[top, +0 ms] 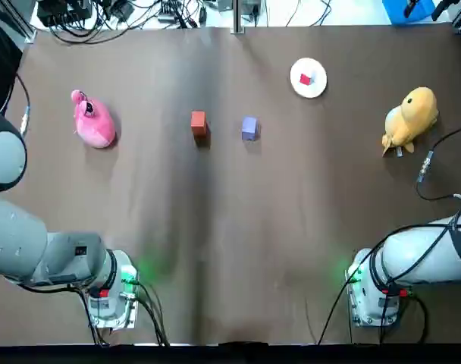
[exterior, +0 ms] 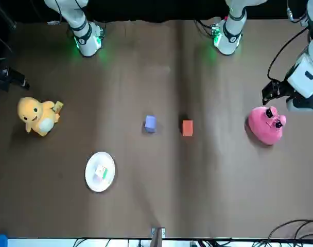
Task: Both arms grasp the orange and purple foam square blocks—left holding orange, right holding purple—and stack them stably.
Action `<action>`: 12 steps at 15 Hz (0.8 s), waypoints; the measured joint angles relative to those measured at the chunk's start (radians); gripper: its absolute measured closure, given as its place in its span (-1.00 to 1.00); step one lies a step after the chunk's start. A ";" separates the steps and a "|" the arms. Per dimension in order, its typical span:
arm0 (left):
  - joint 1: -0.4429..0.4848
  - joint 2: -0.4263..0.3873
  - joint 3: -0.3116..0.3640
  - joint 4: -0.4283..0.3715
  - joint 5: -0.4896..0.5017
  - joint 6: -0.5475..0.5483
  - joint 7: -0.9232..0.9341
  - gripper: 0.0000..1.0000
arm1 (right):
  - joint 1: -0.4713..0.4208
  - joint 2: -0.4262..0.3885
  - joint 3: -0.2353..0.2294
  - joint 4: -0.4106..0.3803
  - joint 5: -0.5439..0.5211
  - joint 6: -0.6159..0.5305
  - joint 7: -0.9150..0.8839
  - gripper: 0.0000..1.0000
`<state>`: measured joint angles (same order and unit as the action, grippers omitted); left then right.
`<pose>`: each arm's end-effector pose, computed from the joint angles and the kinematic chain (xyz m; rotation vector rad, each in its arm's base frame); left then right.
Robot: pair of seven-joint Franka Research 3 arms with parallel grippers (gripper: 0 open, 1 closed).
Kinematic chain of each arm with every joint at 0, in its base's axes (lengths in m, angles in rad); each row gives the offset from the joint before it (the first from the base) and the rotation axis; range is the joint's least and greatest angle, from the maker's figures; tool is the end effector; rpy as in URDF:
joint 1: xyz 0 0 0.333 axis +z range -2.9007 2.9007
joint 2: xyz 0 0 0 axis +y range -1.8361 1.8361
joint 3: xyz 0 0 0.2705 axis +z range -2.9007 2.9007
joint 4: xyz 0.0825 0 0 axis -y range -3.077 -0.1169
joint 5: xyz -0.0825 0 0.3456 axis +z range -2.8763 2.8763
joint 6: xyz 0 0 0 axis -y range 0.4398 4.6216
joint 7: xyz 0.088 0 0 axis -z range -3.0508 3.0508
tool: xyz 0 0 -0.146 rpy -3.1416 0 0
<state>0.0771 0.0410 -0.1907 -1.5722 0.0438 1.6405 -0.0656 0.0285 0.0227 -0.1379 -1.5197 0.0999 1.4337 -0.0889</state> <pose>0.5315 -0.0529 0.5246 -3.1069 0.0780 -0.0484 0.5021 -0.0388 0.5400 -3.0312 0.0187 0.1493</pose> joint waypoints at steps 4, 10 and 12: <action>-0.007 0.012 -0.002 0.003 0.000 -0.002 0.000 -1.00 | 0.001 0.000 0.004 0.000 0.000 -0.001 0.000 -1.00; -0.010 0.064 -0.002 0.009 0.000 -0.009 0.005 -1.00 | 0.001 0.000 0.004 0.000 0.000 -0.005 -0.001 -1.00; -0.015 0.085 -0.007 0.011 -0.004 -0.023 0.006 -1.00 | 0.002 0.000 0.005 0.000 0.000 -0.005 -0.001 -1.00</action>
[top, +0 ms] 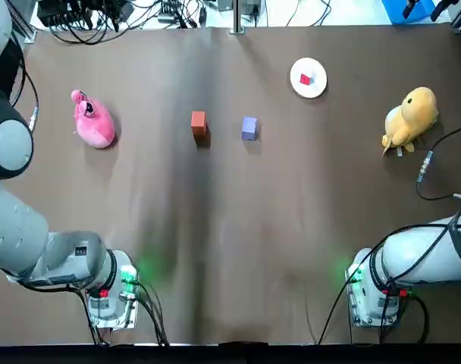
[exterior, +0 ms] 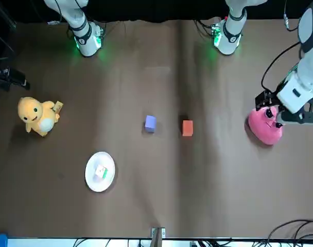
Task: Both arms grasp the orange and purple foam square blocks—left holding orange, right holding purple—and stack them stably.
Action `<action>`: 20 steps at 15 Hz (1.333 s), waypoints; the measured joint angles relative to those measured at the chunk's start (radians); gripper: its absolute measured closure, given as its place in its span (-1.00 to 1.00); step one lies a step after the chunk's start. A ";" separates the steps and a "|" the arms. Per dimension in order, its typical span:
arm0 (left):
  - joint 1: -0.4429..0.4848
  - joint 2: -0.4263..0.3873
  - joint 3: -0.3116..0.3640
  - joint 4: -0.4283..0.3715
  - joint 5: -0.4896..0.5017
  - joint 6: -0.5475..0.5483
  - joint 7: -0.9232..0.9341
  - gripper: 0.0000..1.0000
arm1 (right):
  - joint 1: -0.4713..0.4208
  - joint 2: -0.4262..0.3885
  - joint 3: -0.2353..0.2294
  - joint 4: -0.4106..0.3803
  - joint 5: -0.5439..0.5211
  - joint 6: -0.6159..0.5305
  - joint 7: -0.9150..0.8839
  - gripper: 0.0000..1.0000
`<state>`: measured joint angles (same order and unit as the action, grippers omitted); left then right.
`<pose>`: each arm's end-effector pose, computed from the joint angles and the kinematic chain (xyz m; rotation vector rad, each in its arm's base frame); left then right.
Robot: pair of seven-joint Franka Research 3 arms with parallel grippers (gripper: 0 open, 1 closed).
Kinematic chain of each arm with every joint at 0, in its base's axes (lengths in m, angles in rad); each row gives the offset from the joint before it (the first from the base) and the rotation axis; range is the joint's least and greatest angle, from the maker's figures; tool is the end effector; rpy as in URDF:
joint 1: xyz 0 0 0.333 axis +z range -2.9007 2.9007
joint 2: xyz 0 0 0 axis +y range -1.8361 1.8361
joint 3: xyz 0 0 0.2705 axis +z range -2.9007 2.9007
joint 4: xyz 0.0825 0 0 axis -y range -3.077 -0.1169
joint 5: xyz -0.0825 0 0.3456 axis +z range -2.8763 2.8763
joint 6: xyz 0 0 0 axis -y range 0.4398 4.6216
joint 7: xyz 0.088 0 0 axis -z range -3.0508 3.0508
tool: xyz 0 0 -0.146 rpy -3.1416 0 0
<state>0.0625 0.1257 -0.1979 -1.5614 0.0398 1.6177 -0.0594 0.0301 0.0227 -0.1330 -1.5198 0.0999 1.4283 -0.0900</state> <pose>0.5423 -0.0636 0.4824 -3.1161 0.1224 0.1016 0.5015 -0.0354 0.5396 -3.0304 0.0068 0.1580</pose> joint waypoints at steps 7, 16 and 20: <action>-0.004 0.071 -0.014 0.015 -0.118 -0.061 0.135 -1.00 | 0.053 0.000 0.007 0.000 0.001 0.005 -0.001 -1.00; 0.149 0.196 -0.009 0.017 -0.570 -0.166 0.864 -1.00 | 0.304 0.080 0.011 -0.025 0.003 0.158 0.292 -1.00; 0.162 0.280 -0.010 0.017 -0.725 -0.203 1.125 -1.00 | 0.422 0.168 0.013 -0.028 0.002 0.264 0.574 -1.00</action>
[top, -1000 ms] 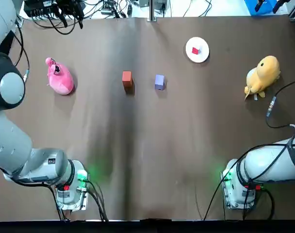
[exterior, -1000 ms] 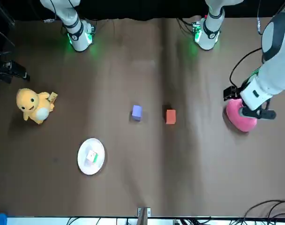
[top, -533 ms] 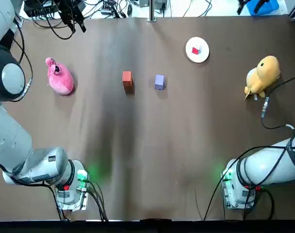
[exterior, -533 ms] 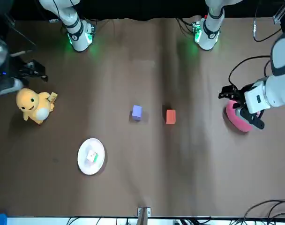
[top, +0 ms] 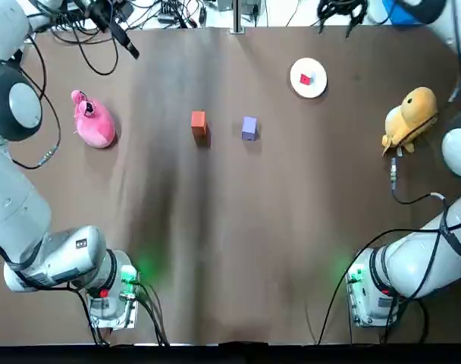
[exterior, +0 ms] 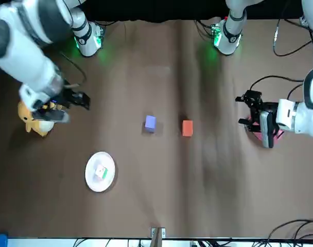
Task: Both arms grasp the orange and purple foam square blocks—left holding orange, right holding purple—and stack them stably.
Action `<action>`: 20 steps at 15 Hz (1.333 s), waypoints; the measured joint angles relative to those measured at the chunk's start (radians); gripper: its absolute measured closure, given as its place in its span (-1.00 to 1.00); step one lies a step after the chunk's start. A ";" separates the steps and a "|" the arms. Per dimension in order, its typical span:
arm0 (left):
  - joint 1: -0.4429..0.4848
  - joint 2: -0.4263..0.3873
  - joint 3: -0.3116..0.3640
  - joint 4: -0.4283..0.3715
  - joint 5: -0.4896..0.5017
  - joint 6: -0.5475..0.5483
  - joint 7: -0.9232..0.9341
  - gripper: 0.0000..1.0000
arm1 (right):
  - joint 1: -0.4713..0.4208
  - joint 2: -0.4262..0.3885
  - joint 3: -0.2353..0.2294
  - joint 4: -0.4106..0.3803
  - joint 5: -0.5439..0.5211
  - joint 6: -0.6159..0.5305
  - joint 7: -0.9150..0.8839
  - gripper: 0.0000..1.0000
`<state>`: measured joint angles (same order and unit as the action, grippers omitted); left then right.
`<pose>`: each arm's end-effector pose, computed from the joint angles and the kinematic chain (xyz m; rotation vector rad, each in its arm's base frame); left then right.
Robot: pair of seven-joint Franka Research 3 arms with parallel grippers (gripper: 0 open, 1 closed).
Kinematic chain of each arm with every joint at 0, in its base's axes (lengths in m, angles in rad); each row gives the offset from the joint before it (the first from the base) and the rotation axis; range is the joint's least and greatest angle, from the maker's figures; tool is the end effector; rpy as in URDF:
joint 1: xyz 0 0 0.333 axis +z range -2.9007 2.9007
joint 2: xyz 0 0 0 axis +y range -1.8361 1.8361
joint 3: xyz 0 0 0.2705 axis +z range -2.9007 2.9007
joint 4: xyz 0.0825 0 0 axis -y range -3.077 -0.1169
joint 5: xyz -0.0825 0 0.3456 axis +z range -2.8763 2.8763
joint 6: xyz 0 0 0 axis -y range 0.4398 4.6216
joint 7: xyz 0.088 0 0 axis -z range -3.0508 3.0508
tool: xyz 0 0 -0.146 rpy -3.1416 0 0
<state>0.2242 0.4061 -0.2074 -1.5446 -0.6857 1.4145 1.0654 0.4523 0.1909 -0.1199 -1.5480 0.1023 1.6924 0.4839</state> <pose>0.5512 -0.0788 0.3724 1.9602 -1.0376 -0.0425 0.5310 0.2021 0.4576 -3.0750 0.2536 0.1119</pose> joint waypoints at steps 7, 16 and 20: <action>-0.017 0.131 -0.009 0.000 -0.178 -0.004 0.423 -1.00 | 0.109 0.104 0.001 -0.001 0.098 0.102 0.529 -1.00; -0.033 0.270 -0.031 0.000 -0.333 0.003 0.816 -1.00 | 0.198 0.249 0.000 -0.006 0.191 0.274 1.201 -1.00; -0.034 0.299 -0.031 -0.002 -0.339 0.015 1.010 -1.00 | 0.246 0.330 0.001 -0.016 0.194 0.287 1.417 -1.00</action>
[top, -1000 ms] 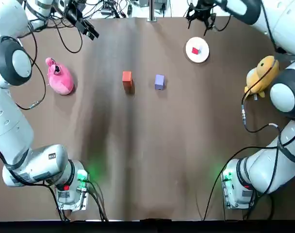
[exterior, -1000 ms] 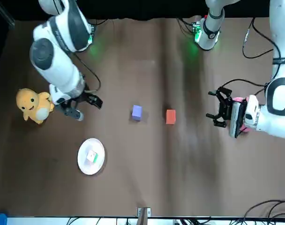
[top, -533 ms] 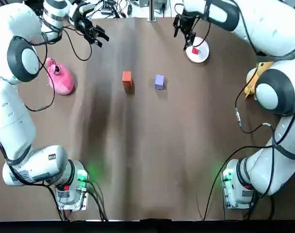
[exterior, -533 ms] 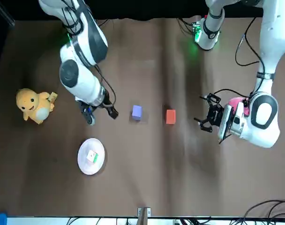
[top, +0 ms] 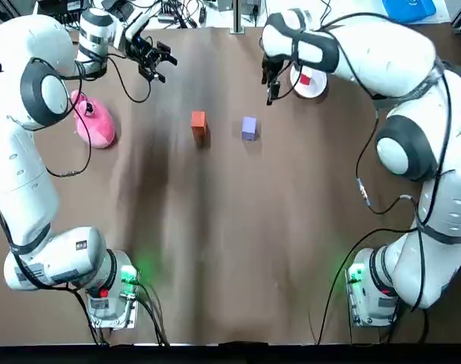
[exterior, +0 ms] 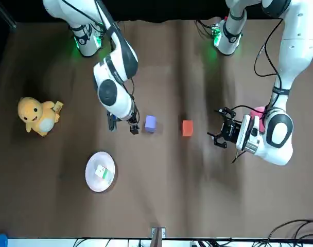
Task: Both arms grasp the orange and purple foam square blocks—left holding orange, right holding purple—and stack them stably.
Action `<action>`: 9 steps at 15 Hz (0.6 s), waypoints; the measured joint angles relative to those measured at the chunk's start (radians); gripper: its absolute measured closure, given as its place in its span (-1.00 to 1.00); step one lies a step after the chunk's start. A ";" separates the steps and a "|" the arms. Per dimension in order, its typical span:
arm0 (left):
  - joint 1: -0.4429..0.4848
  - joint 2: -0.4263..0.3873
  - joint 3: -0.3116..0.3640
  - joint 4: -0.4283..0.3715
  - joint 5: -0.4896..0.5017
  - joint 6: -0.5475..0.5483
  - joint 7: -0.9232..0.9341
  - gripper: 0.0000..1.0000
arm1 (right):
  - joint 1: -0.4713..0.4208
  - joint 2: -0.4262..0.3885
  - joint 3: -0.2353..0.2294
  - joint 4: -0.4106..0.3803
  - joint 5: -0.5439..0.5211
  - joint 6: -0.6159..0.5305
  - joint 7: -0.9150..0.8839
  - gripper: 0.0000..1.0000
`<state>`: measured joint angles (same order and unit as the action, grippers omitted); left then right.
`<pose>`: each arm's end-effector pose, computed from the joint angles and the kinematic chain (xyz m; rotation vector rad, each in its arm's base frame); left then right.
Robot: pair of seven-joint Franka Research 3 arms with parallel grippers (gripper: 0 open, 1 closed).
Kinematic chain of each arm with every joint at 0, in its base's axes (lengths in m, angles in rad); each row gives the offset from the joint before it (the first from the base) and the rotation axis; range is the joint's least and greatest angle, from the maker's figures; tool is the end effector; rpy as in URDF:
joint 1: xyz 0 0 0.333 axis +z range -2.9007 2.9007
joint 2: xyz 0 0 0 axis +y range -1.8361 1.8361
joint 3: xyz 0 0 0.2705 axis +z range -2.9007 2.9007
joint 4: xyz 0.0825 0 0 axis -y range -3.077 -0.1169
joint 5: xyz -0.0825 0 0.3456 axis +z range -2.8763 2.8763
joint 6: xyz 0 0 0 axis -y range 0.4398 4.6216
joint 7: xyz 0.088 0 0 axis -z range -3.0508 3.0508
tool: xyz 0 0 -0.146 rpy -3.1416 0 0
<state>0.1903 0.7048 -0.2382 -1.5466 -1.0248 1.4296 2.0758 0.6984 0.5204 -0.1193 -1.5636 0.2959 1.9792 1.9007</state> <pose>0.5616 -0.1434 0.2566 1.1172 -1.4165 0.6640 0.5009 0.3699 0.2785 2.3266 -2.0416 -0.3516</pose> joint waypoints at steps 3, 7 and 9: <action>0.000 0.022 0.000 -0.022 -0.013 0.013 0.195 -1.00 | 0.025 0.052 0.000 -0.003 0.011 0.089 0.077 -1.00; 0.005 0.035 0.000 -0.073 -0.017 0.023 0.413 -1.00 | 0.041 0.082 0.000 -0.013 0.051 0.199 0.112 -1.00; 0.008 0.036 0.001 -0.089 -0.038 0.023 0.442 -1.00 | 0.046 0.084 0.000 -0.045 0.068 0.289 0.112 -1.00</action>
<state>0.1986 0.7406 -0.2376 -1.6358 -1.0629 1.4529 2.5173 0.7444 0.6046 -0.1193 -1.6086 0.3635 2.2682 2.0131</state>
